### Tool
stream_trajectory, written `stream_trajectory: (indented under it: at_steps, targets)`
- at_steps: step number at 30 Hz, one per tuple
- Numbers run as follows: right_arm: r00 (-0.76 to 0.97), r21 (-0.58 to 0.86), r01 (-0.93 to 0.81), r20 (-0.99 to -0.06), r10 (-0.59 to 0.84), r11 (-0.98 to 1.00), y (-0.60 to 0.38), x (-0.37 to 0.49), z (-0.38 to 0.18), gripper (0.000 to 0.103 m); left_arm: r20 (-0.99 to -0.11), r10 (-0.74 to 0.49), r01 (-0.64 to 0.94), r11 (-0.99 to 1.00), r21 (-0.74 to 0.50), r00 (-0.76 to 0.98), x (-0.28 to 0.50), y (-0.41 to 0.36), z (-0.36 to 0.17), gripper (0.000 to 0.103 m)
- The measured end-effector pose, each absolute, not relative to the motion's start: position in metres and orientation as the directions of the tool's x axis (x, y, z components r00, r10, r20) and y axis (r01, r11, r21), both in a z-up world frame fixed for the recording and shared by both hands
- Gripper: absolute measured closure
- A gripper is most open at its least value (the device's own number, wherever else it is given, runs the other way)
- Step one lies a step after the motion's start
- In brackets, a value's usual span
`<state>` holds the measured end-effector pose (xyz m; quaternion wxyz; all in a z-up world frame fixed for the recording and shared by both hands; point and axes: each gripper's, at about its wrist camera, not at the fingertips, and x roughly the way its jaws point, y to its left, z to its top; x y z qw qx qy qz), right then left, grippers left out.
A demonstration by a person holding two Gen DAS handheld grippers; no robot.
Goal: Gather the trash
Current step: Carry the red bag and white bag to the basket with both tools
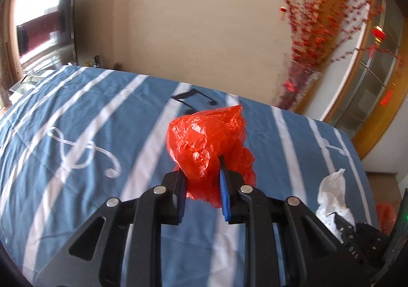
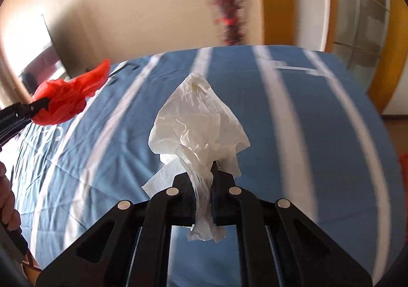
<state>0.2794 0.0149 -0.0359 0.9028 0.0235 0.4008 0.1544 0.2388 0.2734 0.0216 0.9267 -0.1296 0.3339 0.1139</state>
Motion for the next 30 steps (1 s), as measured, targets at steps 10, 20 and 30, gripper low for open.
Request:
stream_trajectory:
  at_steps: [10, 20, 30]
  targets:
    - [0.708, 0.128, -0.123, -0.683, 0.178, 0.984, -0.088, 0.243, -0.014, 0.094, -0.644, -0.013, -0.139, 0.973, -0.184, 0.765, 0.243, 0.177, 0.024, 0.080]
    - [0.774, 0.152, -0.013, -0.625, 0.106, 0.988, -0.175, 0.203, 0.011, 0.094, -0.649, -0.128, 0.014, 0.984, -0.177, 0.750, 0.243, 0.079, 0.024, 0.080]
    - [0.810, 0.237, 0.112, -0.584, 0.049, 0.965, -0.256, 0.179, 0.025, 0.094, -0.658, -0.234, 0.157, 0.972, -0.175, 0.716, 0.239, -0.011, 0.022, 0.080]
